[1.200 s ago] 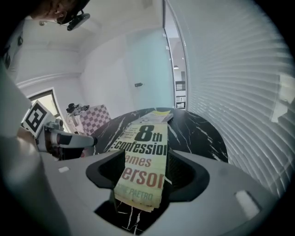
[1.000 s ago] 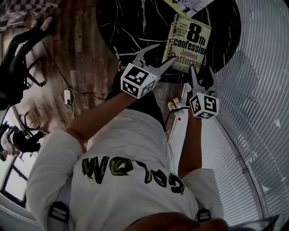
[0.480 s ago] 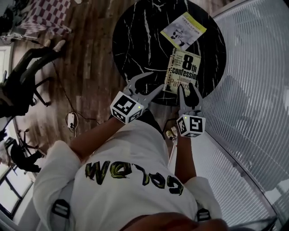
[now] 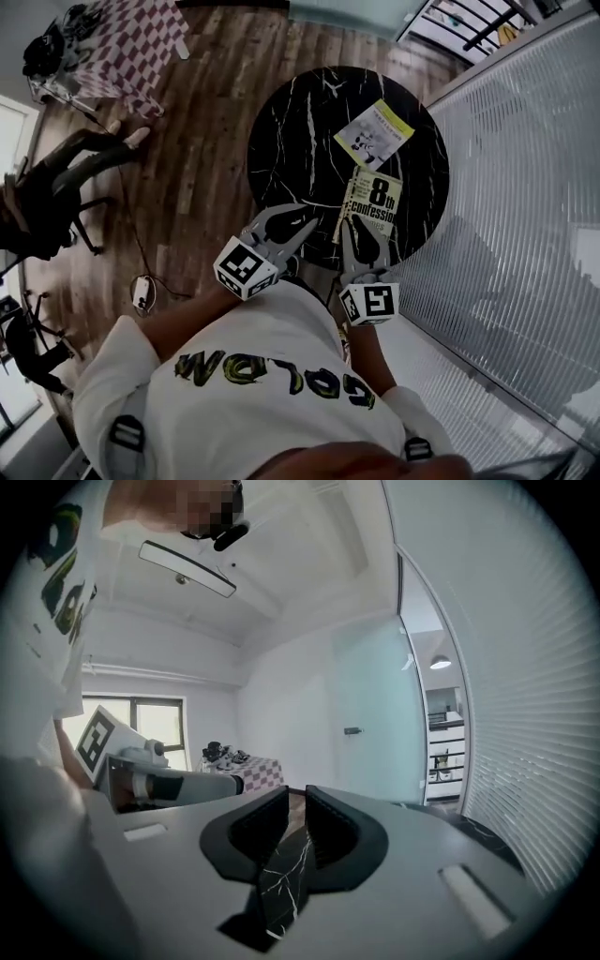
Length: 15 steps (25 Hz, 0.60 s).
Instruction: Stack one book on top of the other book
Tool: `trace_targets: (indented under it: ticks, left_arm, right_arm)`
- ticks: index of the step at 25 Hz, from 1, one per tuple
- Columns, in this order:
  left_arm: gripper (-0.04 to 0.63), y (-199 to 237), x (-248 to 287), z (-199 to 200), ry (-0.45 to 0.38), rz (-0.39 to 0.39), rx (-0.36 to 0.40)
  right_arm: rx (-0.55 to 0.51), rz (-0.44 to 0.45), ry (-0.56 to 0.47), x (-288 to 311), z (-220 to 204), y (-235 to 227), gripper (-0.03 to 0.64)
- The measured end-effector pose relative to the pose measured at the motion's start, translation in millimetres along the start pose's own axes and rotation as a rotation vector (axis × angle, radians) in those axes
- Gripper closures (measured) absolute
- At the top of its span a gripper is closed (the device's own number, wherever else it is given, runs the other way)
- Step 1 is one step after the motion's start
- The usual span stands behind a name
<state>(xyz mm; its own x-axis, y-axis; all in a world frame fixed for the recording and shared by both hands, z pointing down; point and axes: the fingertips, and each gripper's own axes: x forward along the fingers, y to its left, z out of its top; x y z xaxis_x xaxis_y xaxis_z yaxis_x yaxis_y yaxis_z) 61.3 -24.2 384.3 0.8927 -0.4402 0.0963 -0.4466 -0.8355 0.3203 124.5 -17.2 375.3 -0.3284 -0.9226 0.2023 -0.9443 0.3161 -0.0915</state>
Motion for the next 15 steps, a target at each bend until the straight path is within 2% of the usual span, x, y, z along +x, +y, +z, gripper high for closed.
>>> trace_targets:
  ticks: [8,15]
  left_arm:
    - [0.592,-2,-27,35,-0.077,0.016,0.021]
    - [0.594,-2,-32,53,-0.105,0.026,0.062]
  right_arm:
    - [-0.050,0.097,-0.070,4,39,42,0.605]
    - [-0.062,0.117,-0.128,3,61,57,0.615]
